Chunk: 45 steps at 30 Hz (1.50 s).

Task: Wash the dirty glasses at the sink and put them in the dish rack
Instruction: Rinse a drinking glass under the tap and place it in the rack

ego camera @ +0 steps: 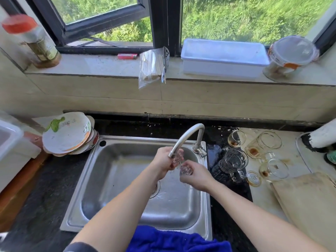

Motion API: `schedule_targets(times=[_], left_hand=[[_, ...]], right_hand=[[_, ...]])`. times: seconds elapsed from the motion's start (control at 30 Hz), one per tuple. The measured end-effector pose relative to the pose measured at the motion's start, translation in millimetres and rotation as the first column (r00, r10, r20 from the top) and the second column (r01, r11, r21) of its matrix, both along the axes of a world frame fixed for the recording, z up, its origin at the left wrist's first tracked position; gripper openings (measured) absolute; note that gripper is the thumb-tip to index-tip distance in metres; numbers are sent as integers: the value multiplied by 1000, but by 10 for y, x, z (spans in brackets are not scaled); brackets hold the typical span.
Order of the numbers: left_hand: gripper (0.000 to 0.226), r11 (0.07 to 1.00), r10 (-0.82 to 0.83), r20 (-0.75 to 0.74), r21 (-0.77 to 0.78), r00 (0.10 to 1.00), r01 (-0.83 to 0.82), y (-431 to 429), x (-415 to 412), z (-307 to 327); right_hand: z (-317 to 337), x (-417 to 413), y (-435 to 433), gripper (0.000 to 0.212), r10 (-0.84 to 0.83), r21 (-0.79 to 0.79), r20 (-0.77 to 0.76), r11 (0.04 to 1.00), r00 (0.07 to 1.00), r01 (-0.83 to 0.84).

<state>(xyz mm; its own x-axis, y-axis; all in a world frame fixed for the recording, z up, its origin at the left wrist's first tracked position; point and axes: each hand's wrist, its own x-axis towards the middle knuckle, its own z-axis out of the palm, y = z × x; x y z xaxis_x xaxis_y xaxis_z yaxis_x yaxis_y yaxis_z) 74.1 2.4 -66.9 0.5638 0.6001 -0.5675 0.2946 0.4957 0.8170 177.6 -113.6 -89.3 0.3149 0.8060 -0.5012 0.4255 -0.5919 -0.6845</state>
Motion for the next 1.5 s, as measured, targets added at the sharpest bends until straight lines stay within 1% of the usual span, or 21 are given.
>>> schedule_targets(times=[0.1,0.17,0.2,0.27,0.33,0.37,0.4,0.47,0.53,0.6,0.7,0.77,0.83,0.93,1.0,1.07,1.13,1.23,1.33,1.4,1.5], left_hand=[[24,978,-78,-98,188,992,95,42,-29,52],[23,943,-79,-200,302,977,138,110,-79,48],[20,925,-49,-252,353,966,139,157,-110,33],[17,887,77,-358,451,931,100,260,-211,-18],[18,844,227,-427,534,875,42,354,-368,-68],[19,828,280,-448,560,849,23,391,-459,-85],[19,819,314,-467,574,827,13,419,-551,-101],[20,823,336,-501,568,798,10,448,-704,-138],[19,841,317,-527,540,789,22,463,-809,-198],[16,861,259,-553,504,792,70,475,-862,-267],[15,860,157,-616,469,772,200,482,-853,-355],[15,831,78,-654,459,752,314,465,-799,-371],[14,775,-8,-680,459,733,434,415,-720,-351],[16,673,-125,-697,464,707,576,272,-586,-293],[19,599,-207,-696,465,687,652,127,-473,-227],[20,503,-281,-697,478,659,720,-41,-353,-144],[18,397,-339,-698,502,631,769,-226,-201,-45],[17,256,-403,-687,549,604,796,-514,50,128],[19,99,-437,-694,595,572,797,-849,316,322],[18,-2,-456,-690,632,562,775,-1128,487,478],[19,-109,-485,-680,671,551,733,-1660,697,735]], right_hand=[[13,-80,129,29,72,-86,70,994,995,-66],[-44,-143,262,32,83,-123,47,989,995,-77],[-78,-183,334,36,79,-124,7,989,997,-78],[-112,-268,481,43,83,-88,-34,992,996,-86],[-138,-324,632,48,22,-31,-66,999,998,-24],[-157,-340,706,47,-16,2,-93,1000,996,16],[-188,-347,778,45,-35,36,-104,999,994,39],[-284,-355,911,43,-9,129,-76,991,997,19],[-358,-372,1048,44,11,147,-56,989,998,-3],[-315,-420,1132,43,0,145,-44,989,999,7],[-252,-473,1077,41,-94,177,-73,979,993,106],[-238,-475,920,37,-217,181,-92,956,972,231],[-185,-446,721,37,-293,142,-60,944,954,299],[-76,-372,389,44,-299,65,44,953,953,296],[37,-316,132,44,-359,21,59,933,932,358],[146,-263,-123,42,-436,57,80,900,896,432],[270,-220,-383,43,-519,136,66,851,852,507],[483,-162,-766,34,-679,199,-15,718,734,667],[681,-74,-1210,37,-795,220,-111,565,596,795],[845,-12,-1572,32,-850,240,-163,458,501,856],[1081,38,-2231,28,-904,254,-159,352,398,901]])
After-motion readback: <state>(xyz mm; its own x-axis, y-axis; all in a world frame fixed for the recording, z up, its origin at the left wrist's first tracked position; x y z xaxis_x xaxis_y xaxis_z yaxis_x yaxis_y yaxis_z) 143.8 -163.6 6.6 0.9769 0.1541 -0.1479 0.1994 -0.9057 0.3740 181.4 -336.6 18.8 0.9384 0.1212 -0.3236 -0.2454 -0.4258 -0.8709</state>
